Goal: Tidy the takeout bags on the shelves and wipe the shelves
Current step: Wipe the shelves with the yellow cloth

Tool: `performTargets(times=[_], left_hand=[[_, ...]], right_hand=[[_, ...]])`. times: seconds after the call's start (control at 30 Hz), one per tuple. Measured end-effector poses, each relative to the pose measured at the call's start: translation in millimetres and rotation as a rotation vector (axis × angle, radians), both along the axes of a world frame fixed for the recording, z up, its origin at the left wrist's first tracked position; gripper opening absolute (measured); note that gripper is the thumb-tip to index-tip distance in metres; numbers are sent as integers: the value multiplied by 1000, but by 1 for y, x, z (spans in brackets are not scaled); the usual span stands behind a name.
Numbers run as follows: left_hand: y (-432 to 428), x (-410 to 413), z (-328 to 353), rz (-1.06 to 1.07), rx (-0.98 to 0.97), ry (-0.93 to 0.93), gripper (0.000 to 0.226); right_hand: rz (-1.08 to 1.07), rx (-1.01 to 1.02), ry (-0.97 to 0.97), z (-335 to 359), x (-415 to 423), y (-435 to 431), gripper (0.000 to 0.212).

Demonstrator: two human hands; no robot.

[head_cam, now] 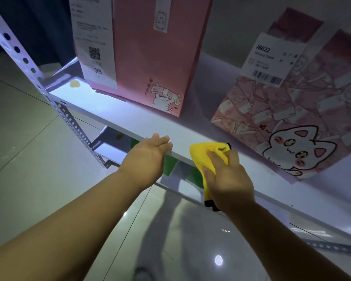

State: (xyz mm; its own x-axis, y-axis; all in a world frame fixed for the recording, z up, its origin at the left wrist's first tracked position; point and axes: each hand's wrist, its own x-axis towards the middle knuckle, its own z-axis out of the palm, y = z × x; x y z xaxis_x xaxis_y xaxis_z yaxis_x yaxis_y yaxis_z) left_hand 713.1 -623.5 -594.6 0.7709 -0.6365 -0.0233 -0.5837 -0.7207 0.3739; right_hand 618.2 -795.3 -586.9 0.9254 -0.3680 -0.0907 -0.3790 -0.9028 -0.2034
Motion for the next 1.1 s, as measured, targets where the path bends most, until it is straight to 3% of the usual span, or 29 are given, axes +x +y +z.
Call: performTargets(times=[0.1,0.27,0.63,1.1], left_hand=[[-3,-1,-1,21,12,-19,39],[-4,-2,-7,54,-48,-15,40],[-8,-7,-4,109,-49,52,40],[39,-11,27,270,-36,116,35]], right_hand=[[-63,55,84,1,14,-8,47],[-66,96,37,-3,44,13,44],[33,235,72,3,8,-11,44],[88,589,15,29,34,16,39]])
